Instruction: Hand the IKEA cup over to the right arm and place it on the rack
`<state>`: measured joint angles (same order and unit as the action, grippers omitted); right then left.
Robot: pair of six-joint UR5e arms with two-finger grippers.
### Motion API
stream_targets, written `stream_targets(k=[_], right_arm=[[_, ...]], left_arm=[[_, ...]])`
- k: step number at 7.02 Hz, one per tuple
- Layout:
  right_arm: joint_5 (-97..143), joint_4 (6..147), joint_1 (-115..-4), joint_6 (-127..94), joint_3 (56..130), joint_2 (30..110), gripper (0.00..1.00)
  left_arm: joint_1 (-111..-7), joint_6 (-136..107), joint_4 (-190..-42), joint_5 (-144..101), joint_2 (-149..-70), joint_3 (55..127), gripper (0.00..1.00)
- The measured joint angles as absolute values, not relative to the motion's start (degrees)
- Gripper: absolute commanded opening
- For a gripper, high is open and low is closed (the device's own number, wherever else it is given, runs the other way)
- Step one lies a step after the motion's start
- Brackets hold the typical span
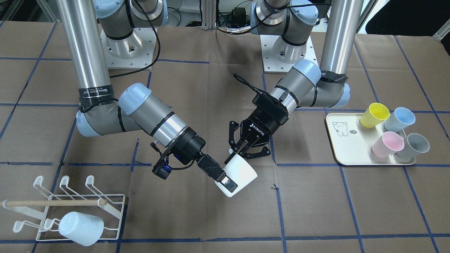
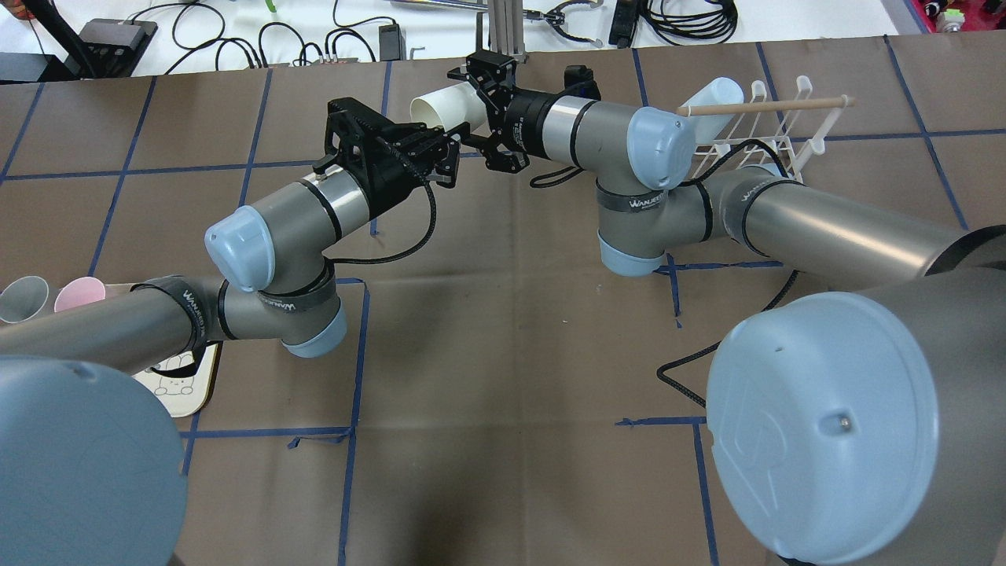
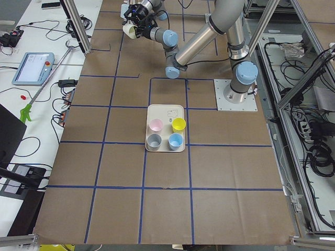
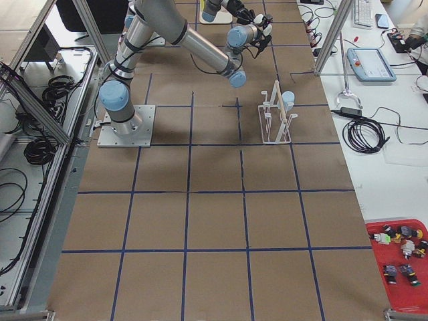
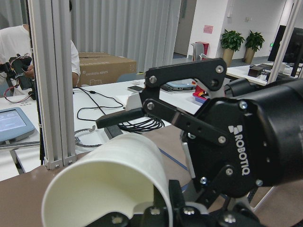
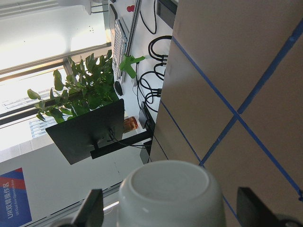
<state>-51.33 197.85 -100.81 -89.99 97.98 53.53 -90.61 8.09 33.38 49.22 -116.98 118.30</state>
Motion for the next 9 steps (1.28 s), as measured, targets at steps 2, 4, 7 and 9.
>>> stream_targets(k=[2,4,7,9], right_arm=[[-51.4,197.8,-100.8,-89.8,98.1,53.5,0.54],[-51.0,197.9,-100.8,-89.2,98.1,53.5,0.35],[-50.5,197.9,-100.8,-89.0,98.1,53.4,0.31],[-50.5,198.0,-100.8,-89.0,98.0,53.4,0.31]], left_arm=[[-90.7,8.1,33.4,49.2,-117.0,118.3,0.01],[-90.7,8.1,33.4,49.2,-117.0,118.3,0.13],[-90.7,8.2,33.4,49.3,-116.9,117.9,0.98],[-90.6,8.2,33.3,49.2,-116.9,117.7,0.99]])
